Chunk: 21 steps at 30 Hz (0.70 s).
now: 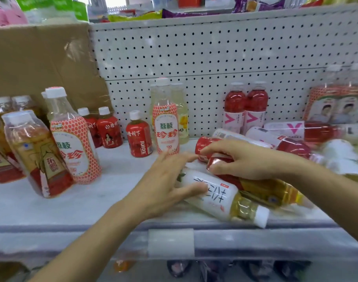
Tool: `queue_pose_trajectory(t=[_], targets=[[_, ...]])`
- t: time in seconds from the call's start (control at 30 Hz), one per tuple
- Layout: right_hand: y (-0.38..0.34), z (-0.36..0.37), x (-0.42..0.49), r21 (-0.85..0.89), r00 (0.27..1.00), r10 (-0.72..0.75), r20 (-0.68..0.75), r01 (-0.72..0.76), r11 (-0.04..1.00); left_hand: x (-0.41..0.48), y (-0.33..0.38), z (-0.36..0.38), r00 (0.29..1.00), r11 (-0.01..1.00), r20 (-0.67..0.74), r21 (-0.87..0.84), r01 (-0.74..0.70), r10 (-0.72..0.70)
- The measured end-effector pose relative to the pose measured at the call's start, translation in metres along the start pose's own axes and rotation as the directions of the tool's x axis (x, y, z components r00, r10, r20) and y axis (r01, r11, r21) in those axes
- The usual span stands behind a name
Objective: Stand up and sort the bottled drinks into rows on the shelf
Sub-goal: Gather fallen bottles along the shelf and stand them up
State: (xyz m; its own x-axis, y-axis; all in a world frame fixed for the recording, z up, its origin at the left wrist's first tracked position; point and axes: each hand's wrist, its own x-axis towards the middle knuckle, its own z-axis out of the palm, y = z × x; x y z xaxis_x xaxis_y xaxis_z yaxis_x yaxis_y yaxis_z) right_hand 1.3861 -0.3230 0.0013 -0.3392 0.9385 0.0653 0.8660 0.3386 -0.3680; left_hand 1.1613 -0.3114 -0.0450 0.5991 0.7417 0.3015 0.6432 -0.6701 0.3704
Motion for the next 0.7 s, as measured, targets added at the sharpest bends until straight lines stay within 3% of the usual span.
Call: queue_pose_trajectory(t=[0.2,0.37,0.5,0.57,0.7], targets=[[0.016,0.001,-0.041,0.006,0.992,0.115,-0.05,-0.114,0.993,0.016,0.006,-0.005,0.974,0.966,0.211,0.224,-0.125,0.077],[0.024,0.003,-0.07,-0.052,0.968,0.253,-0.012,-0.253,0.966,0.025,-0.001,-0.001,0.976,0.951,0.191,0.27,-0.15,0.1],[0.028,0.003,-0.09,-0.023,0.948,0.319,-0.02,-0.319,0.948,0.016,-0.008,0.001,0.989,0.948,0.09,0.285,-0.14,0.119],[0.028,0.004,-0.1,-0.027,0.933,0.36,0.001,-0.36,0.933,0.008,-0.01,-0.002,0.997,0.98,-0.007,0.185,-0.073,0.075],[0.024,0.012,-0.113,0.042,0.911,0.403,-0.087,-0.401,0.915,-0.001,-0.021,-0.008,0.943,0.956,-0.272,-0.266,0.121,-0.194]])
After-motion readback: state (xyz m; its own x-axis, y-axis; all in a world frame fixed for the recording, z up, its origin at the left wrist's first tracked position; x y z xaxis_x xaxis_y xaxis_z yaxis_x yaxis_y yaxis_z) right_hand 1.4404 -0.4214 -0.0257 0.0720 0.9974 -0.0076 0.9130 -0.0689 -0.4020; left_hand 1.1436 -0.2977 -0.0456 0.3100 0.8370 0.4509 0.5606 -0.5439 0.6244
